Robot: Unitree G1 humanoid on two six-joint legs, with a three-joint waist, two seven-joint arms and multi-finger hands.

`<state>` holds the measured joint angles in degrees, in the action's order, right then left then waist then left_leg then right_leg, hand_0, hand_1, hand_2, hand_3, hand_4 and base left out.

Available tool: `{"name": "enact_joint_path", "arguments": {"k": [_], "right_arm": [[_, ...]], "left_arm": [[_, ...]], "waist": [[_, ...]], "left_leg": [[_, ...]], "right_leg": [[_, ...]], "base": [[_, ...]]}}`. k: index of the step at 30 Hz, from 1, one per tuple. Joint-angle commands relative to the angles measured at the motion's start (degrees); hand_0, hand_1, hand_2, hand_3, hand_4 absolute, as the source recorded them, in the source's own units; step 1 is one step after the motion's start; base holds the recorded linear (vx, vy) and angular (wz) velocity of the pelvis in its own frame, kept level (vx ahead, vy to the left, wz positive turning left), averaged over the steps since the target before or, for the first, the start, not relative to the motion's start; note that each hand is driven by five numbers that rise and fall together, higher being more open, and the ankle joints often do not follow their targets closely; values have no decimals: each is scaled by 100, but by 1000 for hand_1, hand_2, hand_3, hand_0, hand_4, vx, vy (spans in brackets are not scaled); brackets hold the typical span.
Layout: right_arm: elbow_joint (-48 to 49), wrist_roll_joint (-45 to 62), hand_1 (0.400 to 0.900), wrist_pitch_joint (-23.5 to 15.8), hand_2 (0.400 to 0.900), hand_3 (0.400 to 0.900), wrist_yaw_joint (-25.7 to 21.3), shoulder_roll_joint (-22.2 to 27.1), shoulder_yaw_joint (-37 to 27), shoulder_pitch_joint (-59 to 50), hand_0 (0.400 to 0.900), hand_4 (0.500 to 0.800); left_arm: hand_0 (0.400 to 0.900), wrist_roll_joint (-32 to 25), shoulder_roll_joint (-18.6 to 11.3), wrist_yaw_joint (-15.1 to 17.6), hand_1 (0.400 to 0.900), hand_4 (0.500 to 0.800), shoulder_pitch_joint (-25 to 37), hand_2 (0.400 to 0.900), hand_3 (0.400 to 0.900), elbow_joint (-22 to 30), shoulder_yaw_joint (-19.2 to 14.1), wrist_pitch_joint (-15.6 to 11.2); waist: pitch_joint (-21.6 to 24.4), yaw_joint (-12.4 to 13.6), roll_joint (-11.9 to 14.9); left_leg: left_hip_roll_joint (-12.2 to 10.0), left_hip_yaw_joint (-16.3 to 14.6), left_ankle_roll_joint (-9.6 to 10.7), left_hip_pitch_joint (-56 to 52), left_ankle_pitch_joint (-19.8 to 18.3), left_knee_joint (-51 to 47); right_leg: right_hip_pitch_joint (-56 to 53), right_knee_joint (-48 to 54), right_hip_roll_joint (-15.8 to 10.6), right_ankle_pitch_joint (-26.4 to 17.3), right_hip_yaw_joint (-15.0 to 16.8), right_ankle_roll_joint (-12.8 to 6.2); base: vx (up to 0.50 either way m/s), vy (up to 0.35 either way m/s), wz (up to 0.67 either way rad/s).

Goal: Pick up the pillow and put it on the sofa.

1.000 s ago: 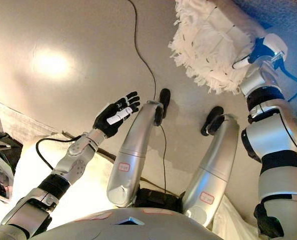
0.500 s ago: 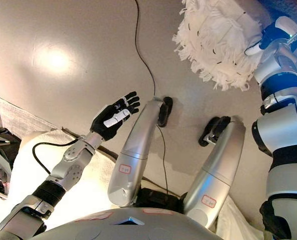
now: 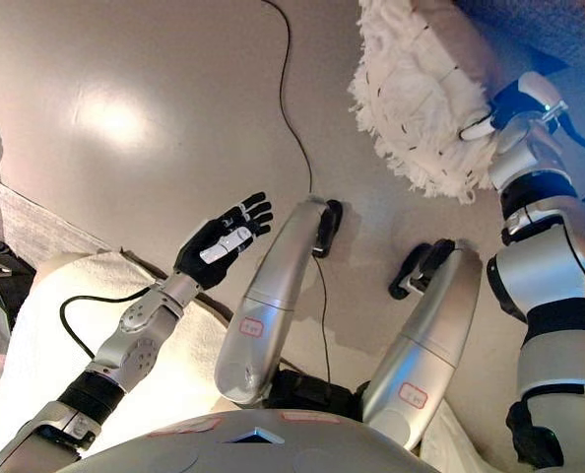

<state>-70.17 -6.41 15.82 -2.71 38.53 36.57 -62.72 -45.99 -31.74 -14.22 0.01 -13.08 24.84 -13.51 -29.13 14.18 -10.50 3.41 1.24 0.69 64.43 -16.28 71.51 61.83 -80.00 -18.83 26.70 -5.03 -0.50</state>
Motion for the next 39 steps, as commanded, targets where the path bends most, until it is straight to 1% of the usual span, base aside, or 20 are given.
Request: {"name": "enact_joint_path", "arguments": {"k": [1, 2, 4, 5, 6, 9, 10, 11, 12, 14, 15, 17, 19, 22, 26, 29, 32, 35, 39], "right_arm": [[215, -75, 400, -526, 400, 400, -281, 227, -41, -327, 400, 500], [247, -77, 400, -557, 400, 400, -287, 228, -48, -283, 400, 500], [414, -188, 400, -654, 400, 400, -302, 240, -118, 2, 400, 500], [486, -225, 400, -683, 400, 400, -295, 251, -127, 148, 400, 500], [575, -278, 400, -759, 400, 400, -253, 298, -145, 310, 400, 500], [771, -526, 400, -991, 400, 400, -115, 392, -171, 664, 400, 500], [830, -574, 400, -1064, 400, 400, -73, 430, -173, 707, 400, 500], [966, -643, 400, -1110, 400, 400, 33, 488, -173, 775, 400, 500], [1044, -667, 400, -1156, 400, 400, 61, 522, -174, 811, 400, 500], [1420, -744, 400, -1250, 400, 400, 188, 661, -195, 940, 400, 500], [1547, -784, 400, -1270, 400, 400, 239, 713, -206, 975, 400, 500], [1969, -822, 400, -1265, 400, 400, 432, 871, -286, 1109, 400, 500], [2254, -816, 400, -1314, 400, 400, 597, 1006, -374, 1247, 400, 500], [2614, -896, 400, -1484, 400, 400, 873, 1215, -544, 1504, 400, 500], [3278, -1082, 400, -1654, 400, 400, 1267, 1433, -679, 1729, 400, 500], [3865, -1303, 400, -1888, 400, 400, 1560, 1627, -772, 1745, 400, 500], [4323, -1338, 400, -2114, 400, 400, 1722, 1814, -784, 1590, 400, 500], [4579, -1153, 400, -2175, 400, 400, 1744, 1988, -688, 1255, 400, 500], [4330, -728, 400, -2135, 400, 400, 1629, 2148, -345, 374, 400, 500]], "left_arm": [[900, -373, 9, -45, 900, 800, -39, 900, 900, 30, -199, -289], [900, -392, 58, -74, 900, 800, -43, 900, 900, -112, -214, -262], [900, -515, 212, -176, 900, 800, -86, 900, 900, -555, -284, 9], [900, -514, 280, -321, 900, 800, -134, 900, 900, -774, -329, 116], [900, -475, 341, -440, 900, 800, -193, 900, 900, -997, -354, 207], [900, -304, 455, -577, 900, 800, -291, 900, 900, -1551, -338, 340], [900, -269, 482, -598, 900, 800, -296, 900, 900, -1688, -346, 370], [900, -229, 519, -625, 900, 800, -297, 900, 900, -1910, -380, 418], [900, -220, 537, -626, 900, 800, -292, 900, 900, -2013, -409, 453], [900, -104, 603, -643, 900, 800, -282, 900, 900, -2392, -561, 557], [900, -57, 627, -654, 900, 800, -279, 900, 900, -2504, -612, 598], [900, 135, 736, -612, 900, 800, -270, 900, 900, -2814, -751, 721], [900, 298, 830, -617, 900, 800, -288, 900, 900, -3042, -872, 856], [900, 610, 1000, -674, 900, 800, -399, 900, 900, -3453, -1066, 913], [900, 955, 1201, -677, 900, 800, -504, 900, 900, -3912, -1316, 937], [900, 1181, 1323, -633, 900, 800, -566, 900, 900, -4192, -1473, 984], [900, 1324, 1391, -626, 900, 800, -588, 900, 900, -4460, -1592, 1003], [900, 1392, 1428, -659, 900, 800, -613, 900, 900, -4663, -1645, 1010], [900, 1481, 1425, -722, 900, 800, -616, 900, 900, -4863, -1605, 980]], "waist": [[-67, -81, -73], [-67, -83, -37], [7, -92, 111], [92, -94, 179], [181, -97, 262], [442, -103, 485], [514, -114, 541], [622, -130, 631], [661, -143, 672], [854, -214, 815], [914, -238, 856], [1119, -322, 969], [1305, -387, 1055], [1629, -467, 1163], [1977, -537, 1275], [2182, -575, 1337], [2296, -596, 1393], [2370, -586, 1438], [2434, -496, 1475]], "left_leg": [[-113, -90, -97, -1315, -332, -968], [-113, -89, -78, -1530, -269, -1221], [-102, -83, -10, -2153, -34, -1974], [-97, -76, 11, -2373, 56, -2263], [-135, -64, 28, -2630, 154, -2620], [-278, -53, 74, -3350, 405, -3539], [-310, -76, 58, -3478, 659, -3866], [-375, -81, 83, -3765, 767, -4215], [-404, -82, 98, -3893, 817, -4360], [-498, -122, 167, -4359, 1012, -4945], [-517, -135, 188, -4495, 1065, -5102], [-572, -152, 253, -4908, 1247, -5639], [-624, -160, 307, -5253, 1376, -6073], [-701, -205, 365, -5699, 1511, -6636], [-804, -319, 440, -6108, 1600, -7064], [-859, -376, 490, -6320, 1638, -7263], [-885, -378, 524, -6460, 1648, -7392], [-907, -379, 554, -6552, 1660, -7469], [-934, -342, 590, -6610, 1666, -7519]], "right_leg": [[-1079, 1729, 114, -912, -182, -82], [-1269, 1935, 104, -979, -228, -102], [-1903, 2560, 103, -1176, -423, -158], [-2160, 2838, 117, -1250, -520, -171], [-2455, 3168, 131, -1329, -623, -186], [-3258, 4098, 183, -1531, -871, -257], [-3417, 4455, 197, -1758, -976, -224], [-3732, 4841, 250, -1846, -1052, -264], [-3878, 5021, 282, -1891, -1085, -283], [-4391, 5774, 464, -2079, -1167, -363], [-4537, 5965, 518, -2134, -1178, -389], [-4946, 6529, 691, -2287, -1142, -456], [-5287, 6968, 801, -2410, -1110, -505], [-5685, 7480, 906, -2585, -1117, -574], [-6057, 7907, 993, -2722, -1137, -613], [-6271, 8144, 1046, -2784, -1164, -626], [-6425, 8315, 1102, -2807, -1151, -625], [-6528, 8430, 1127, -2830, -1163, -631], [-6615, 8463, 1148, -2810, -1214, -635]], "base": [[36, -2, -10], [62, -5, -13], [108, -11, -13], [151, -19, -13], [177, -33, -13], [140, -49, -9], [94, -76, -4], [60, -77, -2], [137, -119, -4], [143, -139, -1], [158, -139, 1], [160, -136, 0], [163, -114, 1], [164, -69, 0], [155, -51, -1], [136, -35, -2], [100, -35, -3], [84, -36, 1], [76, -33, 8]]}}
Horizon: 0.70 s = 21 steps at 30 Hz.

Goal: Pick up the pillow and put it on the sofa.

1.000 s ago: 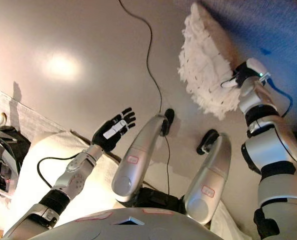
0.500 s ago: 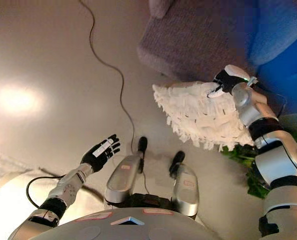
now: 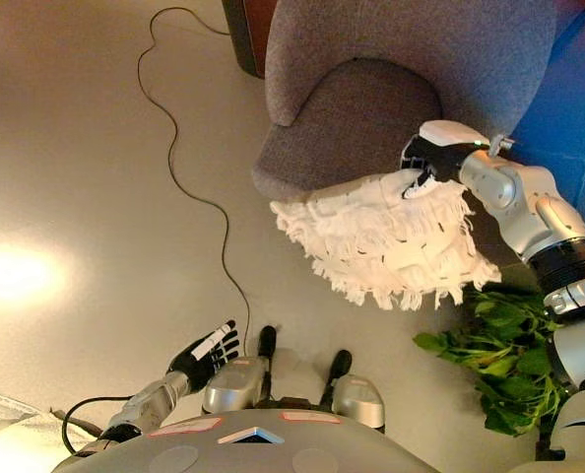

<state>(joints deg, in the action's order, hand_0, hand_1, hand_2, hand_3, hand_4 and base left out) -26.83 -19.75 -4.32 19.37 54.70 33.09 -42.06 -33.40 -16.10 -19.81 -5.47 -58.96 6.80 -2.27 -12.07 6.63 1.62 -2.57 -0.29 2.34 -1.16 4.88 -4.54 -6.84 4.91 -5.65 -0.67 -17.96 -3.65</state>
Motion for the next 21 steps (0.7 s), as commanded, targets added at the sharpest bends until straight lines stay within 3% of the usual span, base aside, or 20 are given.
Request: {"name": "enact_joint_path", "arguments": {"k": [1, 12, 21], "right_arm": [[-111, 716, 400, -87, 400, 400, -596, 565, 104, -1914, 400, 500], [-1958, 1200, 400, 247, 400, 400, -795, 320, 1225, -3575, 400, 500], [-3108, 1655, 400, 710, 400, 400, -833, 160, 1561, -4361, 400, 500]], "left_arm": [[900, 253, -165, -181, 900, 800, -69, 900, 900, -291, 219, -132], [900, 266, -303, -232, 900, 800, -154, 900, 900, -219, 493, -104], [900, 93, -435, -346, 900, 800, -39, 900, 900, 26, 661, -180]], "waist": [[743, 290, 269], [653, 682, 134], [395, 864, -19]], "left_leg": [[-342, -177, 434, -57, -452, 86], [-342, 141, 487, 67, -361, 55], [-334, 370, 523, 381, -250, 51]], "right_leg": [[233, -27, -168, -62, 59, -318], [183, 9, -180, -33, -144, -304], [382, 9, -229, -40, -187, -311]], "base": [[76, -23, 14], [46, -12, 17], [-42, -34, 13]]}}
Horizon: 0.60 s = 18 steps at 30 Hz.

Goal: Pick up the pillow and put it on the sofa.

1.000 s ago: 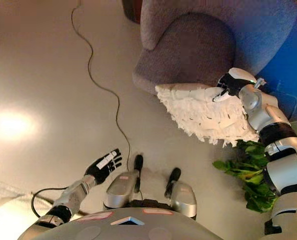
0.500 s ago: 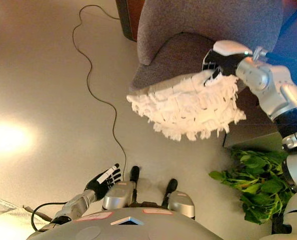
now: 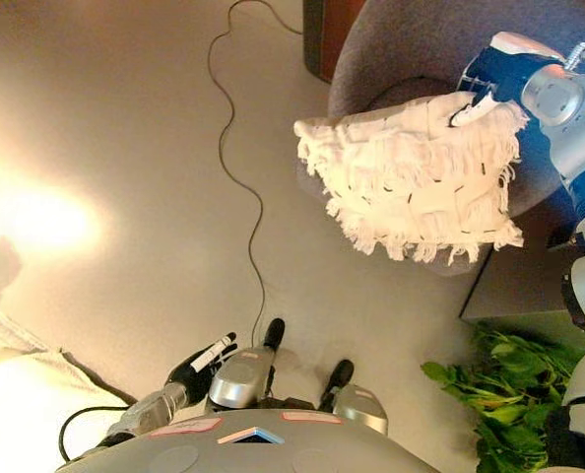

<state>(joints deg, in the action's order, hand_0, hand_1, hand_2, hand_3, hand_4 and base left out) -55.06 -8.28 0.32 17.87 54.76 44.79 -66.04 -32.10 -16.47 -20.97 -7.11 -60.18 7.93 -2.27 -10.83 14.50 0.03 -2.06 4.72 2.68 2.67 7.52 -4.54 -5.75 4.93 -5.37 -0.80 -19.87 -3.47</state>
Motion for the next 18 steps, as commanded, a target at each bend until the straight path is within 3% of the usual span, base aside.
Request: {"name": "enact_joint_path", "arguments": {"k": [1, 11, 12, 13, 14, 18], "right_arm": [[-509, 608, 400, 368, 400, 400, -693, 89, 390, -2089, 400, 500], [-1354, 787, 400, 965, 400, 400, -849, 21, 351, -2529, 400, 500], [-1393, 834, 473, 1034, 473, 473, -988, 37, 342, -2561, 473, 544], [-1427, 788, 649, 1124, 649, 649, -1064, 45, 329, -2588, 649, 649], [-1454, 740, 900, 1194, 900, 900, -1069, 45, 313, -2601, 900, 800], [-1571, 604, 900, 1222, 900, 900, -1057, 119, 397, -2679, 900, 800]], "left_arm": [[900, -100, -429, -273, 900, 800, 173, 900, 900, 231, 581, -203], [900, -500, -492, -350, 900, 800, 244, 900, 900, 779, 713, -381], [900, -562, -510, -368, 900, 800, 232, 900, 900, 836, 726, -377], [900, -615, -517, -396, 900, 800, 223, 900, 900, 866, 732, -378], [900, -649, -520, -422, 900, 800, 216, 900, 900, 880, 732, -378], [900, -800, -532, -541, 900, 800, 97, 900, 900, 1021, 735, -387]], "waist": [[178, 112, 94], [-271, 191, -285], [-295, 187, -319], [-308, 180, -340], [-316, 173, -350], [-307, 140, -395]], "left_leg": [[-382, -98, 494, 83, -494, 58], [-329, 15, 508, 471, -359, 28], [-321, 14, 512, 492, -346, 21], [-318, 9, 517, 502, -340, 19], [-318, 2, 521, 505, -336, 20], [-312, -43, 537, 478, -311, 6]], "right_leg": [[338, 7, -269, -33, -4, -315], [705, 7, -353, -110, 4, -292], [730, 3, -364, -114, 4, -295], [746, -2, -374, -117, 3, -297], [752, -4, -382, -120, 2, -299], [740, -4, -418, -125, 10, -312]], "base": [[-161, -37, 8], [-112, -16, 6], [-88, 9, -1], [-56, 13, -1], [-39, 19, -4], [-23, 44, -6]]}}
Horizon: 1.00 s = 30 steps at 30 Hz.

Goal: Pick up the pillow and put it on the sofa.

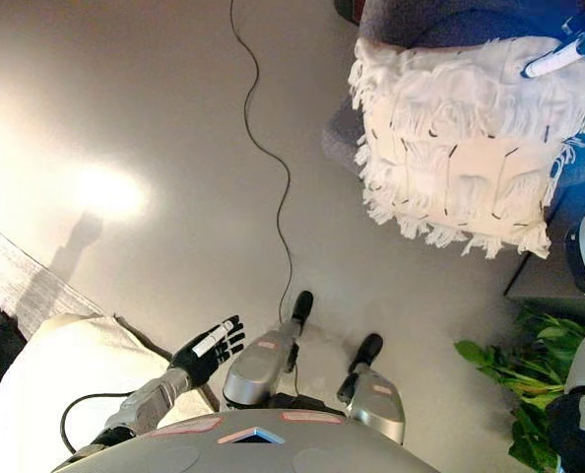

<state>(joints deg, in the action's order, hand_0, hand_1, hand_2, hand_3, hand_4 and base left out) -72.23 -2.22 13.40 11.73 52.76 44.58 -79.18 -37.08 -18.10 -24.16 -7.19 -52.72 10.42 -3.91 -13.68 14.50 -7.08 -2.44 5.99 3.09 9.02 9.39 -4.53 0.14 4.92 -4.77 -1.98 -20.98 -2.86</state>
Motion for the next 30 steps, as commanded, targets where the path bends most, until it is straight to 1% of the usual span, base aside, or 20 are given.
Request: {"name": "enact_joint_path", "arguments": {"k": [1, 9, 16, 22, 25, 27, 30], "right_arm": [[133, -21, 900, -57, 900, 900, -454, 346, 418, -1349, 900, 800], [21, -181, 900, -73, 900, 900, -137, 565, 425, -1292, 900, 800], [-8, -204, 900, -65, 900, 900, 31, 678, 433, -1182, 900, 800], [-34, -232, 900, 54, 900, 900, 56, 732, 367, -985, 900, 800], [-20, -257, 900, 115, 900, 900, 157, 772, 295, -834, 900, 800], [17, -234, 900, 59, 900, 900, 151, 784, 213, -689, 900, 800], [170, 126, 900, -206, 900, 900, 22, 749, -91, -267, 900, 800]], "left_arm": [[900, -300, -370, -256, 900, 800, 82, 900, 900, 275, 476, -225], [900, -135, -396, -277, 900, 800, 42, 900, 900, 162, 462, -93], [900, -23, -390, -201, 900, 800, 88, 900, 900, -119, 454, -30], [900, 78, -389, -168, 900, 800, 122, 900, 900, -381, 412, 17], [900, 139, -390, -157, 900, 800, 147, 900, 900, -468, 401, 48], [900, 162, -389, -130, 900, 800, 159, 900, 900, -500, 385, 65], [900, 180, -361, -138, 900, 800, 206, 900, 900, -610, 354, 33]], "waist": [[9, 126, 327], [253, 65, 485], [481, 5, 605], [702, -49, 689], [813, -88, 733], [862, -112, 758], [938, -178, 795]], "left_leg": [[-276, -186, 500, -178, -499, 4], [-352, -300, 522, -386, -567, 23], [-385, -359, 511, -587, -630, -11], [-408, -408, 498, -766, -690, -45], [-426, -450, 485, -858, -739, -47], [-434, -489, 475, -924, -774, -47], [-427, -532, 453, -1018, -825, -47]], "right_leg": [[132, -1, -479, -1, 128, -375], [-53, 8, -454, 52, 135, -375], [-198, 8, -425, 99, 157, -389], [-332, 8, -407, 149, 175, -411], [-394, 8, -399, 172, 190, -418], [-446, 8, -398, 186, 193, -424], [-507, 8, -392, 197, 231, -437]], "base": [[31, 34, -8], [50, 2, -9], [44, -8, -5], [59, -4, -4], [43, -8, -5], [39, 1, -9], [17, 8, -9]]}}
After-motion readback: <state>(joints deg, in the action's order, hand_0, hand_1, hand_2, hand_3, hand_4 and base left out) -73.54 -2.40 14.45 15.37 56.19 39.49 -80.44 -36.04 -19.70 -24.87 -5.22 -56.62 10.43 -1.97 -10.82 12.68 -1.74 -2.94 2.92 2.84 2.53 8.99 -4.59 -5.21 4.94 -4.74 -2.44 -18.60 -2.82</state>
